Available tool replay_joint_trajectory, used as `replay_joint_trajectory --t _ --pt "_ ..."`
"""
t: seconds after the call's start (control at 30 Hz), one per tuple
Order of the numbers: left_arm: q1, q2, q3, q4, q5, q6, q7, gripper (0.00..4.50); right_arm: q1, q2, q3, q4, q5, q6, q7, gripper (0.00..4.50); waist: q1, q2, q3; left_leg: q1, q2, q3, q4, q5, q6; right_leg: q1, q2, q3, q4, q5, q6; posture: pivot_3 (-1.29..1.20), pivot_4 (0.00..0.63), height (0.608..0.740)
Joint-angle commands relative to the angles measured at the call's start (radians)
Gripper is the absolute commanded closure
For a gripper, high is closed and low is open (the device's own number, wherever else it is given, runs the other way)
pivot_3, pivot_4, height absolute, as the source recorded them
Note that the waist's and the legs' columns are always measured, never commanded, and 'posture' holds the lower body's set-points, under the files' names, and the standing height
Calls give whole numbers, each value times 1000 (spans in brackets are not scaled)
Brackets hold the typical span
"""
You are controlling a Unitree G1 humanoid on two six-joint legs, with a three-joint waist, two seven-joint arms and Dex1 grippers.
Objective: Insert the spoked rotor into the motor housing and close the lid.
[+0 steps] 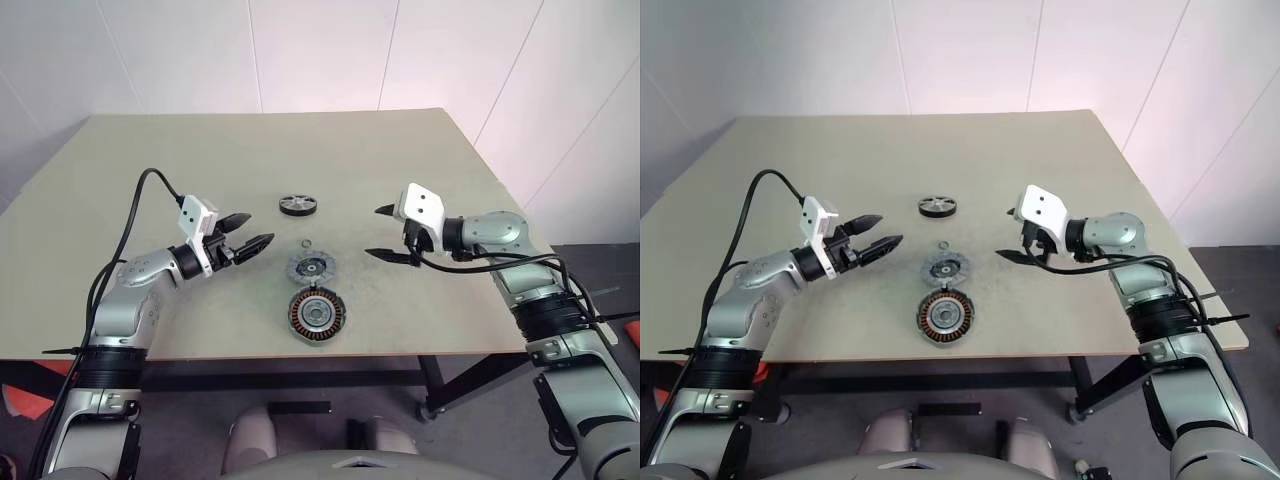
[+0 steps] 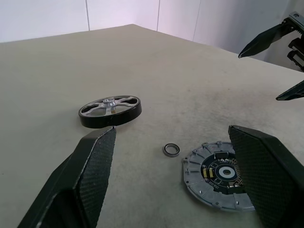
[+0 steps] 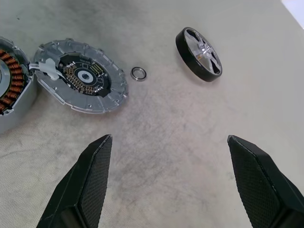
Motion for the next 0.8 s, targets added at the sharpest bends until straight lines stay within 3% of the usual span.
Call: replay_joint_trajectory --t 0.03,0.27,0.53,0.8 --pt "-13 1 5 -18 1 -22 -5 476 -25 4 -3 -17 -2 -19 2 105 0 0 0 0 0 0 0 0 0 0 0 0 0 0 0 0 0 740" --pt "-22 -6 -4 -14 8 -18 -6 476 -12 -22 6 -28 -21 -34 27 105 0 0 0 0 0 0 0 0 0 0 0 0 0 0 0 0 0 740" --pt "-29 -14 -22 9 20 -16 -26 476 -1 -198 167 -147 -171 -277 229 105 2 0 0 0 0 0 0 0 0 0 0 0 0 0 0 0 0 740" --pt "-22 -30 -31 9 24 -20 -18 476 -48 -190 310 -260 -181 -443 412 105 -1 0 0 1 1 0 1 0 0 0 0 0 1 0 0 0 0 740"
